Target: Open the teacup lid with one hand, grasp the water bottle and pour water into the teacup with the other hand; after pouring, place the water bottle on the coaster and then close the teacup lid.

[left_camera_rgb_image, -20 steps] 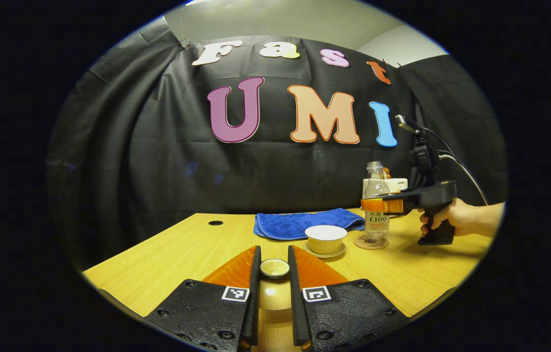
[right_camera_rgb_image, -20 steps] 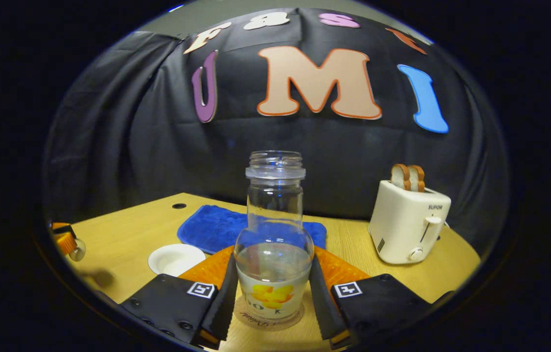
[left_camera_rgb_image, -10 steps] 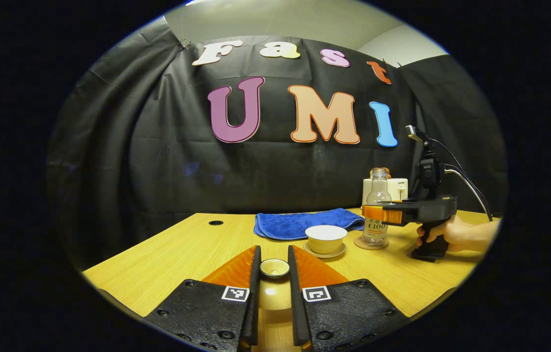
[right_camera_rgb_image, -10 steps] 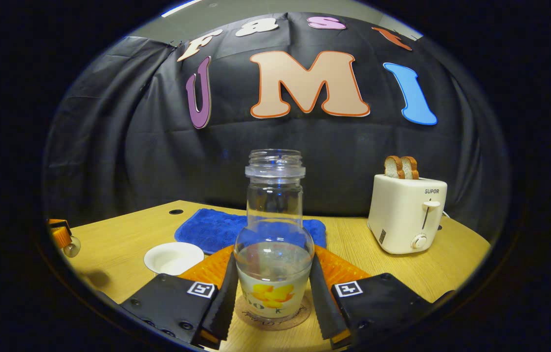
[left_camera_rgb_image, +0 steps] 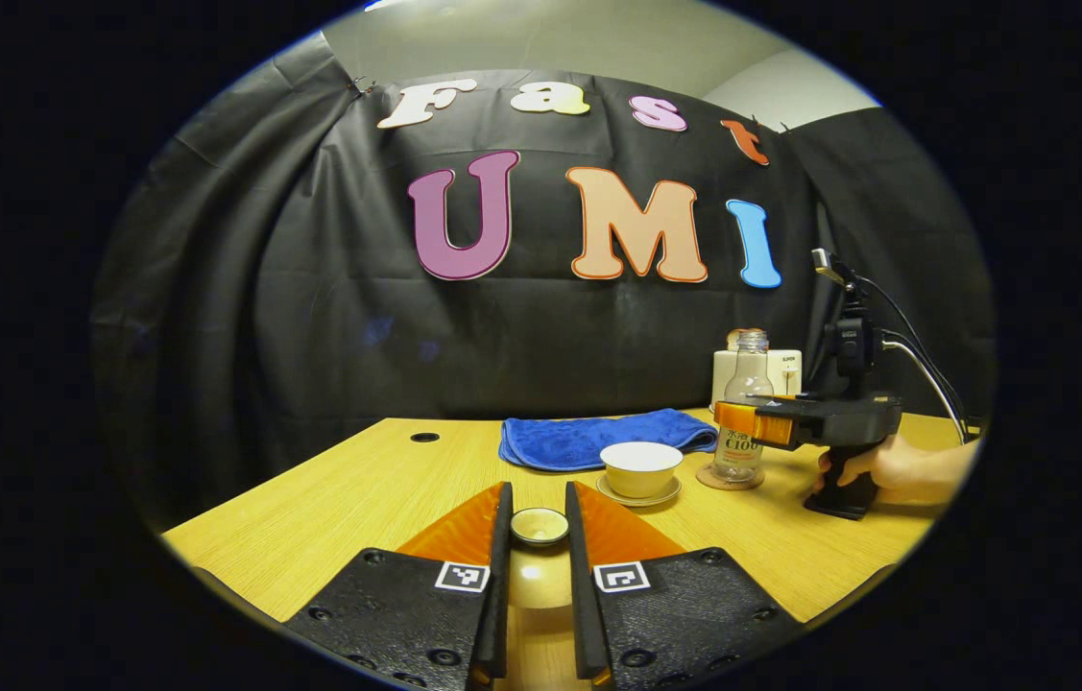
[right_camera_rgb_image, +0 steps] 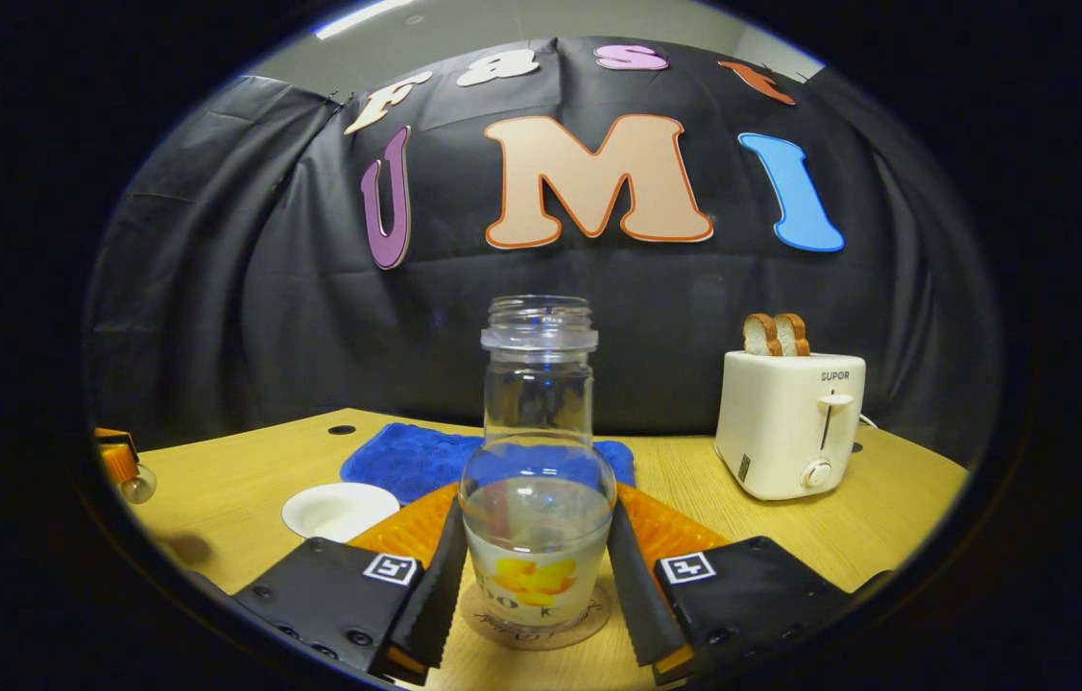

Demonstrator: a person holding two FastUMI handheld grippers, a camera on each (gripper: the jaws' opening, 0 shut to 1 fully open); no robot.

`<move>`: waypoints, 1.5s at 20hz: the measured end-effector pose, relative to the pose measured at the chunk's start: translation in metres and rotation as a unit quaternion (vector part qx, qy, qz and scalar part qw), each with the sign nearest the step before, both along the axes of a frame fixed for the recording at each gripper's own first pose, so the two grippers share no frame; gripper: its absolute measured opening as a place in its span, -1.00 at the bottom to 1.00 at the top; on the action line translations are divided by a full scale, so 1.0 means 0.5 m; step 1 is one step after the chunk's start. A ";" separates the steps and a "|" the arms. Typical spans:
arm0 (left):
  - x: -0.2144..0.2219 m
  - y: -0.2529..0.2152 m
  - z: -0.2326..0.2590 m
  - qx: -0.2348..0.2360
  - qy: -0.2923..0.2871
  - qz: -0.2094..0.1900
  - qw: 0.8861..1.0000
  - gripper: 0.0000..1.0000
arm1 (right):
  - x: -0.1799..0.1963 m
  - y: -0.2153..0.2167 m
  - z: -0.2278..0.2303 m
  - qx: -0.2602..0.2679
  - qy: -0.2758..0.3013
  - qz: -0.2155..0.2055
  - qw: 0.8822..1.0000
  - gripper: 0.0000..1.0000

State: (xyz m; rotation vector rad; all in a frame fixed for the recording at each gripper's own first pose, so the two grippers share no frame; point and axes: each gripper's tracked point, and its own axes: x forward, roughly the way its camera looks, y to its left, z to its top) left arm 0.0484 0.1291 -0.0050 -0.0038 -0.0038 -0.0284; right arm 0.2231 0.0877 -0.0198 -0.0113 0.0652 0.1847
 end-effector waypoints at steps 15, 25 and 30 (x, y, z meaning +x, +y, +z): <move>0.061 -0.035 -0.003 0.000 0.004 -0.020 1.000 -0.51 | -0.105 -0.057 0.027 0.006 -0.028 -0.022 0.999 1.00; 0.227 -0.134 -0.003 0.002 0.005 -0.066 0.998 -0.51 | -0.276 -0.167 0.037 0.008 -0.033 -0.036 0.999 0.90; 0.291 -0.181 -0.004 0.004 0.007 -0.085 0.996 -0.51 | -0.321 -0.188 0.039 0.007 -0.034 -0.036 0.999 0.92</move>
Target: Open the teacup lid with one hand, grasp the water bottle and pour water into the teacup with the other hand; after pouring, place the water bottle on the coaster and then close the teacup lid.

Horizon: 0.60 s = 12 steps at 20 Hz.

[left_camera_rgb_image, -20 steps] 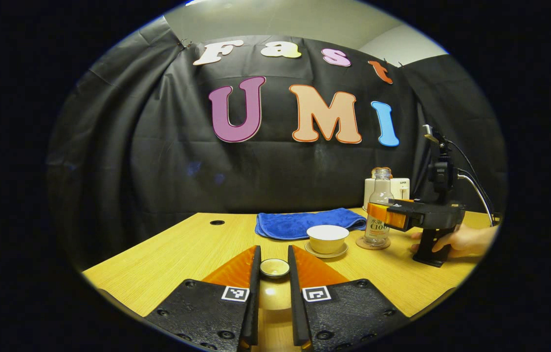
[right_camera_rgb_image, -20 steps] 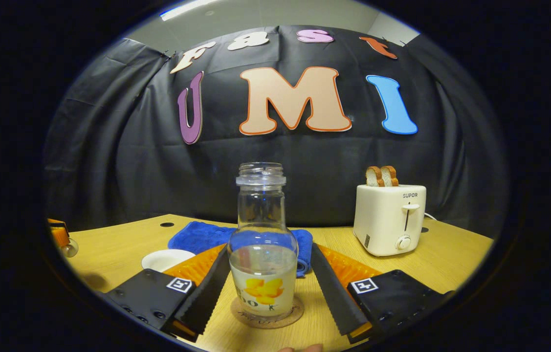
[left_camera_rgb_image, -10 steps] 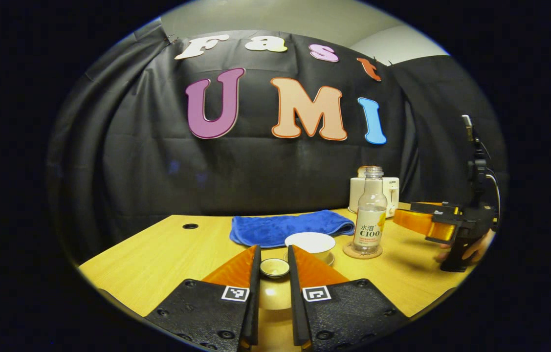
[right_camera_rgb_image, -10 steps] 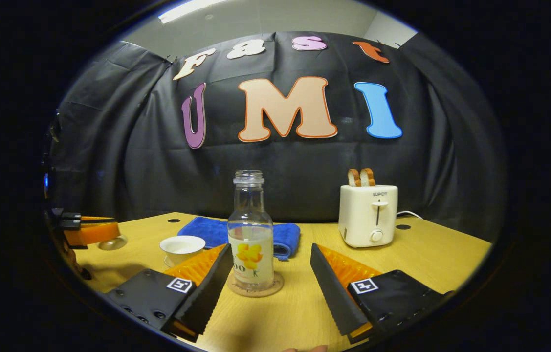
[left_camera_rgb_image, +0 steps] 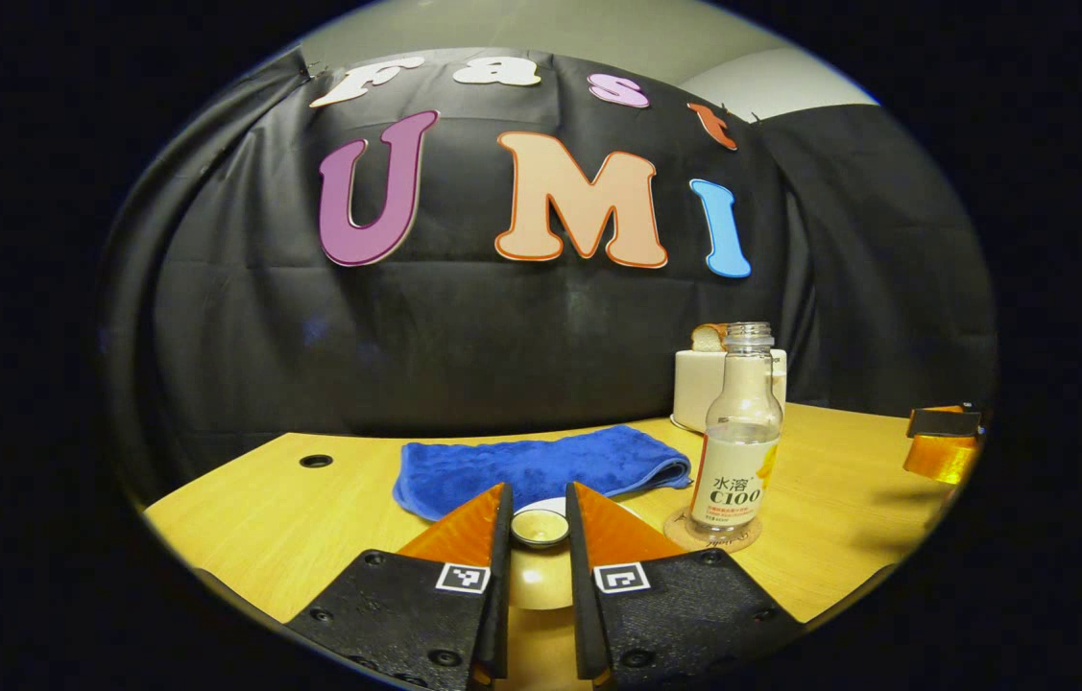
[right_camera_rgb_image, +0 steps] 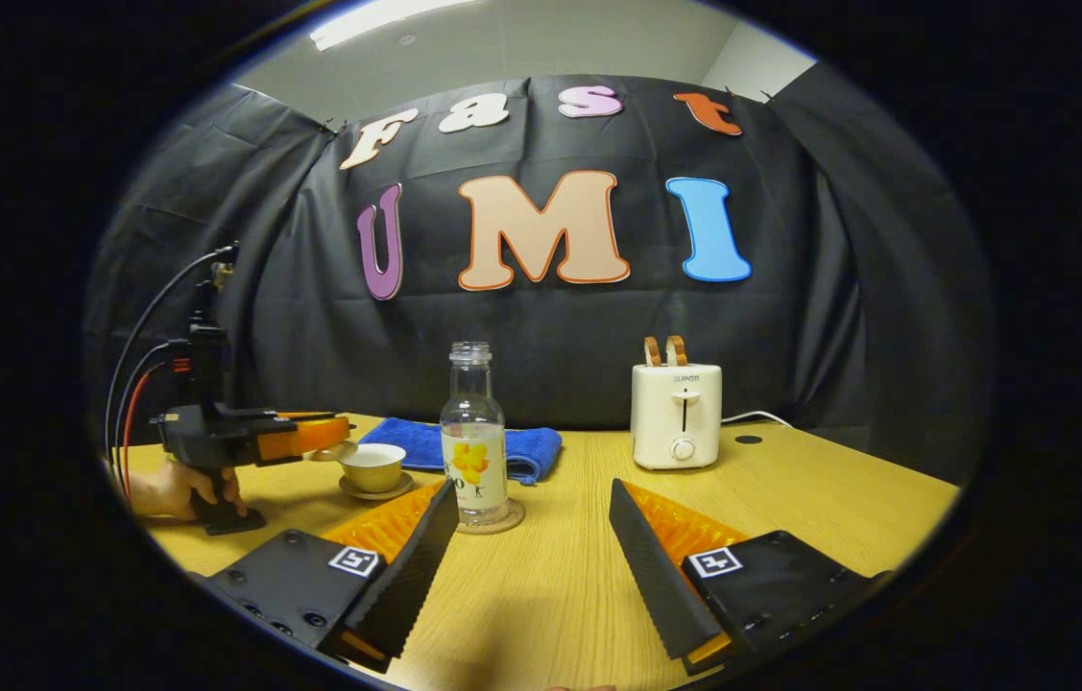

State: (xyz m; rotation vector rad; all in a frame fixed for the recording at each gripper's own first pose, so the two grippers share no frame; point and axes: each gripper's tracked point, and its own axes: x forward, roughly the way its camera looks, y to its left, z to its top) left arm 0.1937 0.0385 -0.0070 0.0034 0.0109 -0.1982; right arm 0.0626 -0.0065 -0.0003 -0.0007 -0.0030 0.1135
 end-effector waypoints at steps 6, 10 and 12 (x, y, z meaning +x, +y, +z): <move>0.051 -0.042 -0.027 0.036 0.036 -0.015 0.999 -0.51 | -0.011 -0.012 0.001 0.000 0.000 -0.008 1.000 0.92; 0.060 -0.046 -0.024 0.042 0.039 -0.017 0.998 -0.50 | -0.014 -0.014 0.000 0.000 0.000 -0.010 1.000 0.90; 0.063 -0.049 -0.032 0.047 0.047 -0.017 0.998 -0.51 | -0.013 -0.014 0.000 0.000 0.000 -0.010 1.000 0.92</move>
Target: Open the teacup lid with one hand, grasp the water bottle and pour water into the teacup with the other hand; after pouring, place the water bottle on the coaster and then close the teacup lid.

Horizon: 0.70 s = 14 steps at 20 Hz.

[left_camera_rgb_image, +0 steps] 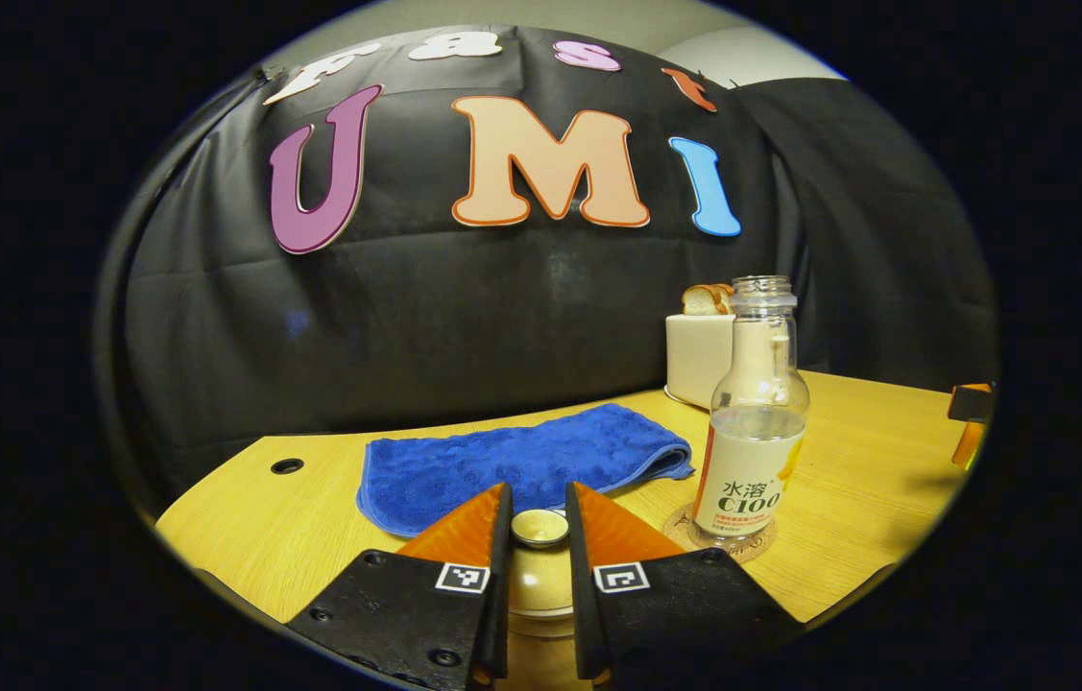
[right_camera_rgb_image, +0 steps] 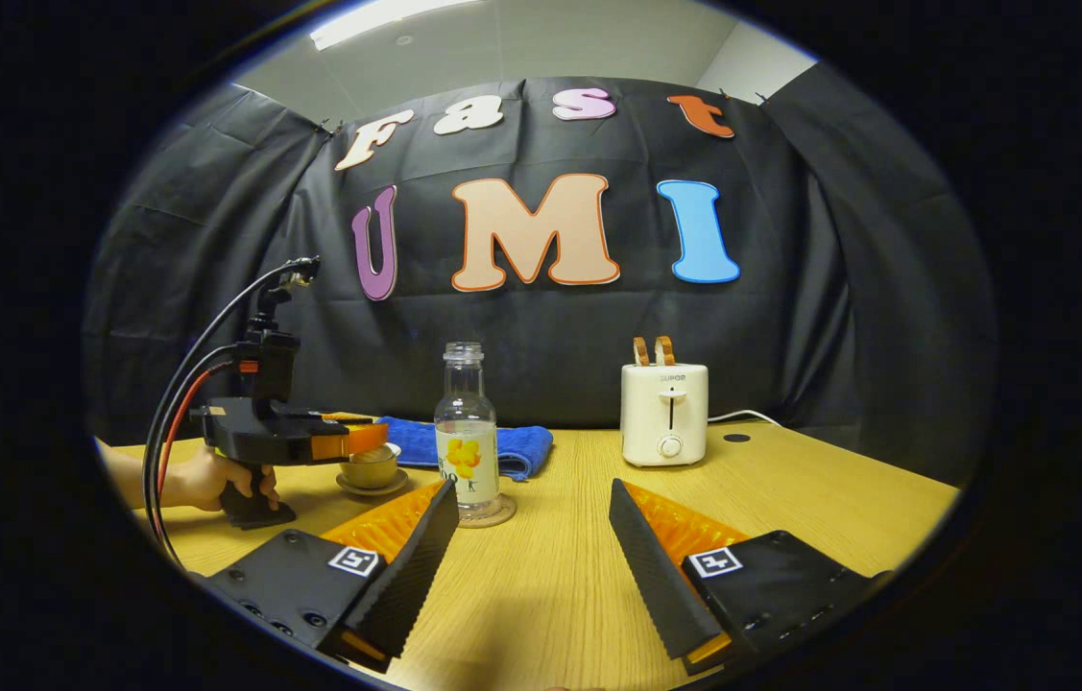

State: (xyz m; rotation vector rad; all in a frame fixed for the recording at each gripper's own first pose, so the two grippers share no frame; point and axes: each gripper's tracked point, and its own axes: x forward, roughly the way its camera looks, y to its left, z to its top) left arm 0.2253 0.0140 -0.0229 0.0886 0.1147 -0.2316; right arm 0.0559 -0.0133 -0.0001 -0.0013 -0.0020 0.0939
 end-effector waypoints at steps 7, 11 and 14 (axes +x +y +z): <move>-0.002 0.003 -0.002 0.008 0.006 0.003 1.000 -0.51 | 0.002 0.000 0.002 0.000 -0.001 -0.001 1.000 0.92; -0.003 0.005 0.006 -0.001 0.002 0.001 1.000 -0.36 | 0.000 0.001 0.001 -0.001 -0.001 -0.001 1.000 0.90; -0.010 0.001 0.010 -0.008 -0.005 -0.007 1.000 -0.17 | -0.001 0.000 0.001 -0.001 -0.001 -0.001 1.000 0.92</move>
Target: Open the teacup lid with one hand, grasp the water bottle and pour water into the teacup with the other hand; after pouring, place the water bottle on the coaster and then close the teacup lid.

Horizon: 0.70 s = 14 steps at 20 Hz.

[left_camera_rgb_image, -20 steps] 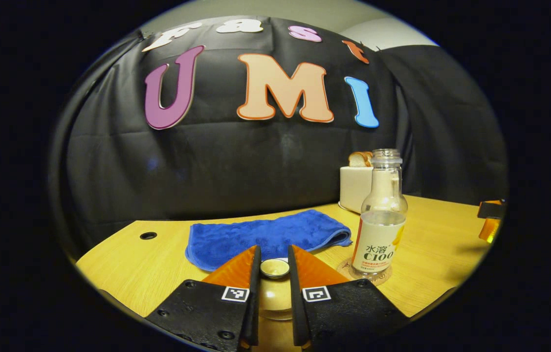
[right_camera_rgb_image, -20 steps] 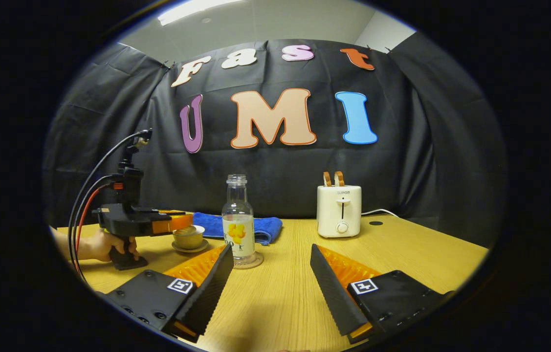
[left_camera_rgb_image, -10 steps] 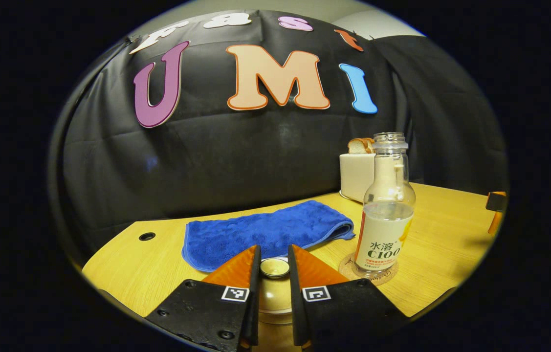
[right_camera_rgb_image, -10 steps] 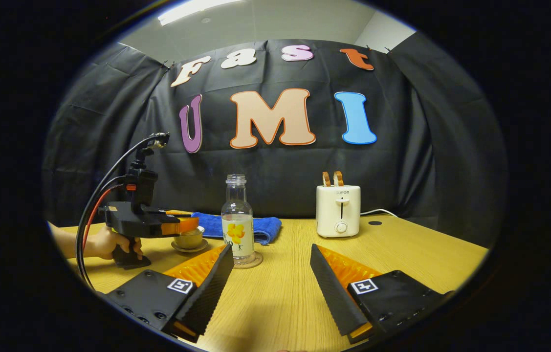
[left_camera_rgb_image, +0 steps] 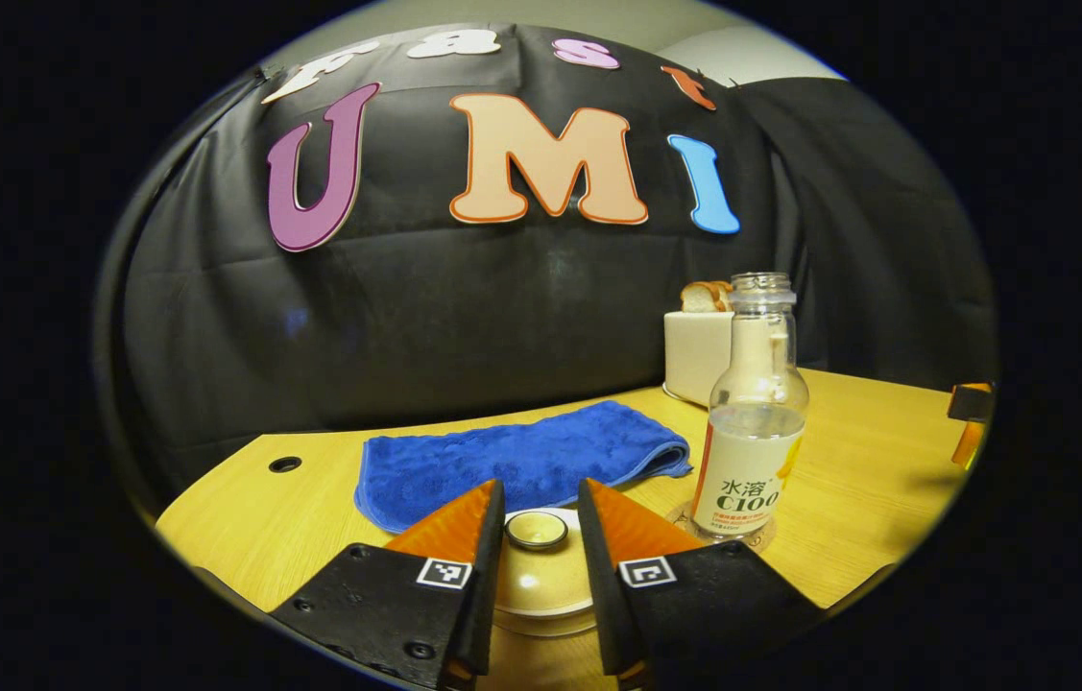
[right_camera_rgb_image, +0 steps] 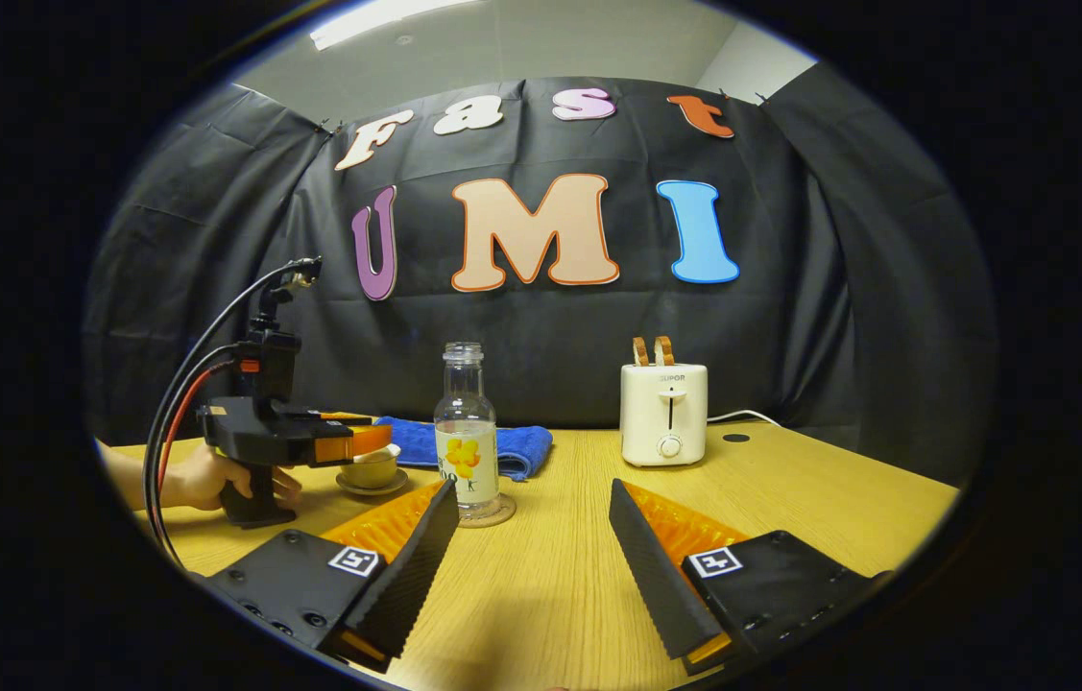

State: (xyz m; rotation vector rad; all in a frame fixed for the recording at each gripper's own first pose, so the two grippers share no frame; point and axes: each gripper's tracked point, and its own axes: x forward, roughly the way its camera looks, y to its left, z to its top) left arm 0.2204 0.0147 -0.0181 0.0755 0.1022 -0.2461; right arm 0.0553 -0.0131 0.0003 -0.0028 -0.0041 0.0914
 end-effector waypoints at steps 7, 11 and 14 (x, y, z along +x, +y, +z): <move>-0.049 0.036 0.024 -0.014 -0.045 0.043 0.998 0.77 | -0.001 -0.001 0.000 0.000 0.000 0.000 1.000 0.92; -0.122 0.045 0.029 -0.049 -0.045 0.055 0.996 0.80 | -0.005 0.000 0.001 0.000 0.000 0.002 1.000 0.92; -0.198 0.047 0.032 -0.046 -0.049 0.062 0.996 0.82 | -0.008 -0.003 0.001 0.000 0.000 0.003 1.000 0.92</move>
